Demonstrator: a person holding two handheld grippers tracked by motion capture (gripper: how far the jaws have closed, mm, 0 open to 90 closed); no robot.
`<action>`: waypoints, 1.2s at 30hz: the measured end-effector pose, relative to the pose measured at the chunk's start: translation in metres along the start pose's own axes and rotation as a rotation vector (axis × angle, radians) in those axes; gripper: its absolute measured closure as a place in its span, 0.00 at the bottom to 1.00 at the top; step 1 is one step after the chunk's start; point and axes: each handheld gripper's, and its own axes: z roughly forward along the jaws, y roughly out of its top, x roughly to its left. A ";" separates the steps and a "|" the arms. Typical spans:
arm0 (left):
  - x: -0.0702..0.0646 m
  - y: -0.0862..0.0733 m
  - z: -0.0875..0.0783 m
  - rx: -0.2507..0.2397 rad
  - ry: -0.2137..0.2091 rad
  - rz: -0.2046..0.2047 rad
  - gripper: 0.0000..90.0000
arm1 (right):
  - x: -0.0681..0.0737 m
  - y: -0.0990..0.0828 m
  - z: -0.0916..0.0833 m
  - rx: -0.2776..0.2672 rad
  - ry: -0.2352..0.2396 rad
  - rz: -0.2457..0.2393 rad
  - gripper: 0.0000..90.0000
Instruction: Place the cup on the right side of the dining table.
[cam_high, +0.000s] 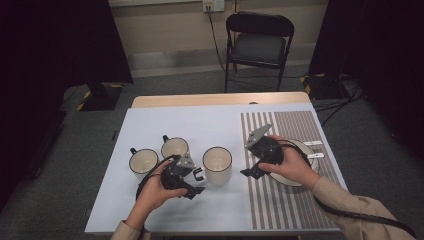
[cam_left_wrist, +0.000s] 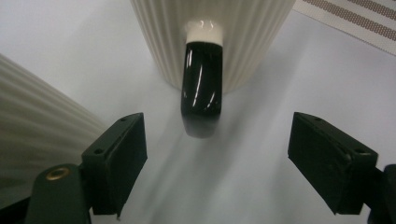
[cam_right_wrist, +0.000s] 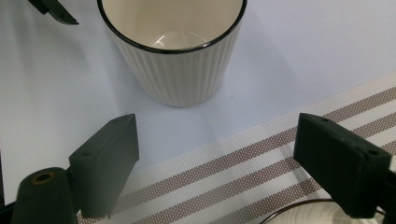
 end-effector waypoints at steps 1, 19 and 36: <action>0.000 0.000 0.000 0.000 0.000 0.000 0.21 | 0.000 0.000 0.000 0.000 0.000 0.000 0.15; -0.003 0.002 0.003 -0.052 -0.004 -0.019 0.41 | -0.010 0.021 0.004 -0.043 -0.010 0.057 0.15; -0.004 0.001 0.001 -0.066 0.018 -0.028 0.50 | -0.015 0.034 0.015 -0.041 -0.019 0.077 0.16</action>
